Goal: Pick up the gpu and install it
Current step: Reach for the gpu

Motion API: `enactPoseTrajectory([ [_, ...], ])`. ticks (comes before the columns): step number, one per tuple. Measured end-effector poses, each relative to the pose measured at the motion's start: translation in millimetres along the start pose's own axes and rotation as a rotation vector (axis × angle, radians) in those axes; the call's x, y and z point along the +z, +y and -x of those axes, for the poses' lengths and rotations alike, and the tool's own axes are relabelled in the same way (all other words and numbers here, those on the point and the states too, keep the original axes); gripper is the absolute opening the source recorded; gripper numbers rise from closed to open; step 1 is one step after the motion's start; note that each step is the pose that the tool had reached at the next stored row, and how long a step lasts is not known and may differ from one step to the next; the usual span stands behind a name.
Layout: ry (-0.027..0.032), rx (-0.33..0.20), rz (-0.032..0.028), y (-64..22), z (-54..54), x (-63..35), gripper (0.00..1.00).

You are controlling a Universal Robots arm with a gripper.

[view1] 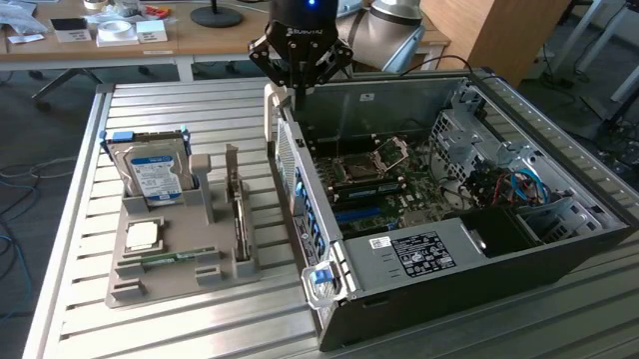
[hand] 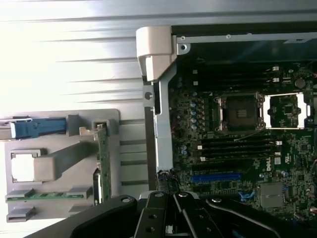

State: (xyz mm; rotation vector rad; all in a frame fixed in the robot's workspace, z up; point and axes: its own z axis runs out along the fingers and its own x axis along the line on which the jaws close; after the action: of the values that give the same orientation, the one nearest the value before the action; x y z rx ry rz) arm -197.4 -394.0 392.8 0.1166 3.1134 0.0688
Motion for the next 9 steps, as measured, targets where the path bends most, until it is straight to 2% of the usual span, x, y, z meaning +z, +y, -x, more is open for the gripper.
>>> enactPoseTrajectory([
  [9, -0.0001, 0.0, 0.0, 2.4, -22.9, -0.3, 0.11],
])
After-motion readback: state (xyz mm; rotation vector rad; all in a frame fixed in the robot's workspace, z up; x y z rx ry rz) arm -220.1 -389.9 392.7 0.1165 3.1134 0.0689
